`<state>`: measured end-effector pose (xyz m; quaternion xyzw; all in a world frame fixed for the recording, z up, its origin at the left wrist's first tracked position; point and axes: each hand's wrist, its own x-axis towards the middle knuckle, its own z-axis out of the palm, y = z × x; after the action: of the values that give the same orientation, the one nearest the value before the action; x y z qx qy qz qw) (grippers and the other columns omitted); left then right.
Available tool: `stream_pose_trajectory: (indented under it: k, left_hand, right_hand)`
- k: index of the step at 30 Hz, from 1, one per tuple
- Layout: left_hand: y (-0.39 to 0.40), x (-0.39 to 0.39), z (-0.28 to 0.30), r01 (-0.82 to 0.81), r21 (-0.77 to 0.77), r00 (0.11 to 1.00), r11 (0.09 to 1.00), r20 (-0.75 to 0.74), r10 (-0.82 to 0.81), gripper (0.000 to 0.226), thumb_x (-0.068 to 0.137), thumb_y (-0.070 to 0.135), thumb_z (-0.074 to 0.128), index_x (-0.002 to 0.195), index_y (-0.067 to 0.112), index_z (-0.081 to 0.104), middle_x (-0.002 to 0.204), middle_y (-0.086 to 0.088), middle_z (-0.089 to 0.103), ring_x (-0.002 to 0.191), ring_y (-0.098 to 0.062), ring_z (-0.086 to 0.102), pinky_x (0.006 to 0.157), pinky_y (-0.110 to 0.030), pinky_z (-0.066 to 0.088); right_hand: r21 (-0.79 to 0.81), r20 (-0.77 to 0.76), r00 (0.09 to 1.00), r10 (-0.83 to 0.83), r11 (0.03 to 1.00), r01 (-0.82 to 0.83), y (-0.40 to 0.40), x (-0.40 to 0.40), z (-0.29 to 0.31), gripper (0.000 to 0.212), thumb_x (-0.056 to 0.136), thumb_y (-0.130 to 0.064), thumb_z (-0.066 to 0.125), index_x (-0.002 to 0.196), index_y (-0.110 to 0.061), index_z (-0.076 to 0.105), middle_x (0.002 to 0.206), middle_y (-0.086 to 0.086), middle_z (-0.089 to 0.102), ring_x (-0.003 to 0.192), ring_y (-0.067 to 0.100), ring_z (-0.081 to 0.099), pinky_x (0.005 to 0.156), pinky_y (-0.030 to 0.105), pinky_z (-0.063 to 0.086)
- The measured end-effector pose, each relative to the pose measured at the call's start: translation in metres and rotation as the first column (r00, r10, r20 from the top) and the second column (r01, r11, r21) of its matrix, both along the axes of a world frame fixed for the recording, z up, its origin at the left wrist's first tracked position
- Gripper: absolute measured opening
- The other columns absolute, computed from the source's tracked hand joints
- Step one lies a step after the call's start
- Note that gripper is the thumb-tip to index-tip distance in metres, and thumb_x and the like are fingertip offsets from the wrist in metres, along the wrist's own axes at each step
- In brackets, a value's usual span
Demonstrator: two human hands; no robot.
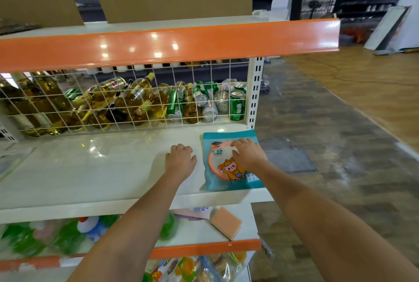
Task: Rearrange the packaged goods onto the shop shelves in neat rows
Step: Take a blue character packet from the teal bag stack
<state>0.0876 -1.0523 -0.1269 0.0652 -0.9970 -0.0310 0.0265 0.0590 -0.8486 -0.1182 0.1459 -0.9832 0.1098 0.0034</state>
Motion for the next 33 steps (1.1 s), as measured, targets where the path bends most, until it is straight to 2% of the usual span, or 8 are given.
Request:
stream_pose_trajectory:
  k: [5, 10, 17, 20, 26, 33]
  left_hand:
    - [-0.003, 0.008, 0.003, -0.032, 0.005, 0.999, 0.999, 0.027, 0.032, 0.042, 0.099, 0.036, 0.037, 0.135, 0.018, 0.046, 0.137, -0.008, 0.045, 0.128, -0.025, 0.037, 0.101, -0.039, 0.037]
    - [-0.002, 0.019, 0.011, -0.073, -0.037, 0.996, 0.997, 0.046, 0.074, 0.043, 0.098, 0.038, 0.037, 0.136, 0.018, 0.045, 0.137, -0.008, 0.044, 0.128, -0.025, 0.037, 0.101, -0.041, 0.036]
    - [-0.013, 0.040, 0.017, -0.232, -0.038, 0.968, 0.972, 0.091, 0.234, 0.046, 0.098, 0.041, 0.034, 0.137, 0.018, 0.043, 0.139, -0.008, 0.043, 0.128, -0.027, 0.036, 0.100, -0.044, 0.034]
    - [-0.024, 0.057, 0.015, -0.275, -0.017, 0.958, 0.961, 0.078, 0.275, 0.045, 0.098, 0.041, 0.035, 0.138, 0.020, 0.042, 0.138, -0.007, 0.043, 0.128, -0.027, 0.036, 0.101, -0.044, 0.034]
    - [-0.052, 0.098, 0.012, -0.386, 0.008, 0.921, 0.923, 0.053, 0.385, 0.045, 0.098, 0.040, 0.036, 0.138, 0.021, 0.041, 0.139, -0.005, 0.043, 0.127, -0.026, 0.037, 0.102, -0.045, 0.033]
    - [-0.108, 0.152, 0.022, -0.525, -0.018, 0.850, 0.851, -0.060, 0.523, 0.043, 0.098, 0.040, 0.038, 0.136, 0.022, 0.044, 0.141, -0.003, 0.039, 0.131, -0.025, 0.033, 0.104, -0.045, 0.033]
  right_hand:
    - [-0.002, 0.029, 0.999, 0.042, 0.999, -0.042, -0.004, 0.003, 0.004, 0.040, 0.099, -0.027, 0.040, 0.139, -0.022, 0.042, 0.141, 0.003, 0.046, 0.130, 0.023, 0.040, 0.108, 0.039, 0.036]
    - [0.051, -0.003, 0.991, 0.134, 0.990, -0.133, -0.011, 0.005, 0.013, 0.040, 0.099, -0.031, 0.037, 0.138, -0.021, 0.044, 0.138, 0.004, 0.050, 0.126, 0.022, 0.043, 0.107, 0.039, 0.035]
    - [0.108, 0.012, 0.964, 0.264, 0.959, -0.264, -0.045, 0.010, 0.015, 0.041, 0.100, -0.030, 0.033, 0.138, -0.020, 0.044, 0.138, 0.007, 0.049, 0.126, 0.026, 0.038, 0.103, 0.039, 0.031]
    - [0.081, 0.027, 0.953, 0.302, 0.949, -0.304, -0.071, 0.018, 0.010, 0.041, 0.099, -0.032, 0.034, 0.137, -0.021, 0.045, 0.137, 0.008, 0.050, 0.128, 0.029, 0.036, 0.105, 0.040, 0.030]
    - [0.045, 0.036, 0.880, 0.473, 0.879, -0.475, -0.123, 0.044, 0.003, 0.042, 0.099, -0.031, 0.034, 0.138, -0.021, 0.044, 0.141, 0.004, 0.046, 0.131, 0.025, 0.033, 0.106, 0.038, 0.027]
    - [0.022, 0.007, 0.794, 0.608, 0.793, -0.608, -0.200, 0.073, 0.015, 0.041, 0.099, -0.030, 0.034, 0.138, -0.021, 0.044, 0.141, 0.004, 0.046, 0.130, 0.025, 0.036, 0.105, 0.037, 0.029]
